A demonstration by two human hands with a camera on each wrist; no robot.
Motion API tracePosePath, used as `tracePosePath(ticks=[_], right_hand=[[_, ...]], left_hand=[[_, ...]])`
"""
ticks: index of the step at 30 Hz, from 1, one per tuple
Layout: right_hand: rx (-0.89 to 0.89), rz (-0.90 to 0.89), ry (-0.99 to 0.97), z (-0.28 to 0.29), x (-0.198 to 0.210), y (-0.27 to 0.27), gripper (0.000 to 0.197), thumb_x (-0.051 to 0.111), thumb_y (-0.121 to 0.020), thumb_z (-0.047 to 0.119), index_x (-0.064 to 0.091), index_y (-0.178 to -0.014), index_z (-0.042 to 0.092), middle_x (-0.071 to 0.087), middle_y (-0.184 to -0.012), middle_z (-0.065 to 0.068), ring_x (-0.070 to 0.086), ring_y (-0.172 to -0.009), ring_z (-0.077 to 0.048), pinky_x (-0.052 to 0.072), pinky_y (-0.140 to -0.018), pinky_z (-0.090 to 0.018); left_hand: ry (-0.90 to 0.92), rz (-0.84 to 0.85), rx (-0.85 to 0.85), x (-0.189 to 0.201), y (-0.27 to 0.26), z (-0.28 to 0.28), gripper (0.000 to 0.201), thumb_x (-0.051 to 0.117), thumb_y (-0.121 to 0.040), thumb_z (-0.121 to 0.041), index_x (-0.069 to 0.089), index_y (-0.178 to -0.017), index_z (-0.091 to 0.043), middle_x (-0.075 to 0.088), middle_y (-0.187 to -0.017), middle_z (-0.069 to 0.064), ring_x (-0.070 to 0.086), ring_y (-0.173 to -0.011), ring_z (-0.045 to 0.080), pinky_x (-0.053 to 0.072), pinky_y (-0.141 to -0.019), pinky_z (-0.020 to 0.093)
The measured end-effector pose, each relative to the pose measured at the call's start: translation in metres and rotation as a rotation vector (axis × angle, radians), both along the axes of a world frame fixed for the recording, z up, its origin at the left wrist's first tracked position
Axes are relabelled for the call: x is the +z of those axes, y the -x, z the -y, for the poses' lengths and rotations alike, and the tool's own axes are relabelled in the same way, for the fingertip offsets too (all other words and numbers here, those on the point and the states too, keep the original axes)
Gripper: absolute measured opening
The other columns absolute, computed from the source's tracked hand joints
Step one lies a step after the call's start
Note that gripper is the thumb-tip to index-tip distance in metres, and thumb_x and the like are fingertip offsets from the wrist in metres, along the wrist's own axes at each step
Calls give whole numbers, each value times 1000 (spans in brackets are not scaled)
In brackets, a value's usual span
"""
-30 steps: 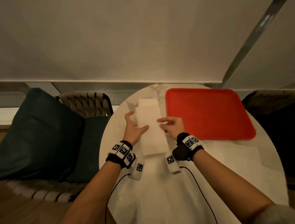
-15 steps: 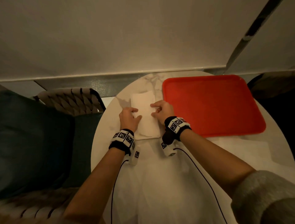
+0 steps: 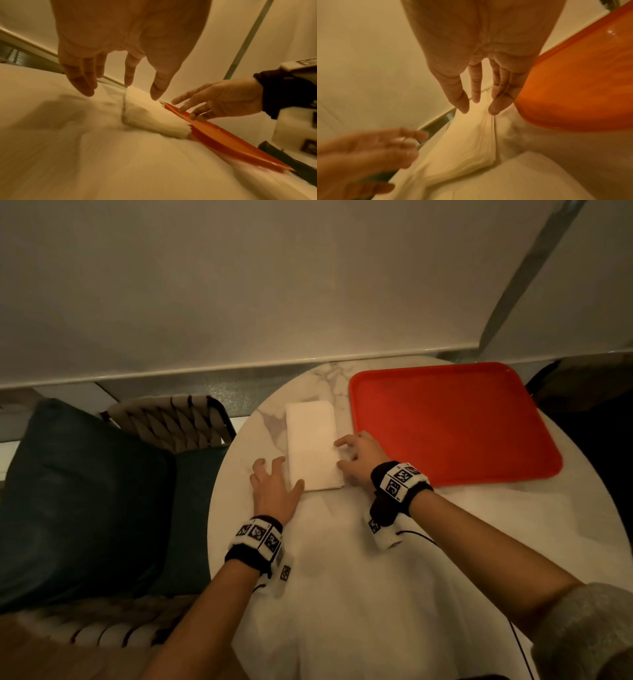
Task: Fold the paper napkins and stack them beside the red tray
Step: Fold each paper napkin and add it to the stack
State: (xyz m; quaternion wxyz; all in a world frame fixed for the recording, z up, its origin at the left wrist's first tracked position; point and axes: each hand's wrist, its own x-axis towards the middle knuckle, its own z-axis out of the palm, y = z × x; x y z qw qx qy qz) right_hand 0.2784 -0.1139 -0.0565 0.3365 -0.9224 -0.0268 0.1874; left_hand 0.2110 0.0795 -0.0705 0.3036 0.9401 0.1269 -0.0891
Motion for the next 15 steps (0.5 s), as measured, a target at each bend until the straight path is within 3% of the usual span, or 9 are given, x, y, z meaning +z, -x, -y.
tracePosePath(ticks=[3, 5, 9, 12, 15], right_hand=[[0, 34, -6, 15, 10, 33, 41, 70, -80, 16, 61, -120, 15, 40, -104, -4, 45, -92, -19, 43, -92, -34], [7, 26, 6, 24, 16, 60, 40, 71, -80, 16, 61, -118, 16, 41, -104, -3, 48, -90, -19, 45, -93, -36], [26, -52, 44, 41, 17, 115, 39, 71, -82, 22, 59, -118, 21, 43, -118, -2, 55, -91, -18, 47, -89, -30], [74, -60, 81, 51, 15, 156, 40, 69, -82, 26, 56, -120, 25, 43, -124, 2, 53, -104, -15, 44, -92, -25], [186, -47, 167, 58, 7, 192, 47, 66, -82, 33, 52, -127, 31, 40, -136, 6, 42, -125, -15, 37, -104, -27]], left_hand=[[-12, -14, -57, -2, 40, -2, 53, 64, -88, -28, 44, -136, -15, 25, -148, 12, 29, -133, 30, 31, -109, 38], [-37, -35, -101, -5, 67, 2, 56, 60, -90, -33, 40, -140, -17, 25, -151, 9, 27, -137, 26, 28, -112, 39], [-148, -126, -119, -15, 111, 1, 89, 55, -87, -57, 10, -153, -19, 11, -160, 6, 10, -147, 22, 16, -118, 43], [-198, -170, -16, -16, 128, -9, 110, 59, -76, -70, -3, -154, -21, 6, -161, 8, 6, -148, 26, 15, -118, 49], [-208, -196, 68, -15, 134, -17, 125, 63, -68, -75, -12, -152, -22, 0, -162, 9, 1, -149, 27, 15, -116, 53]])
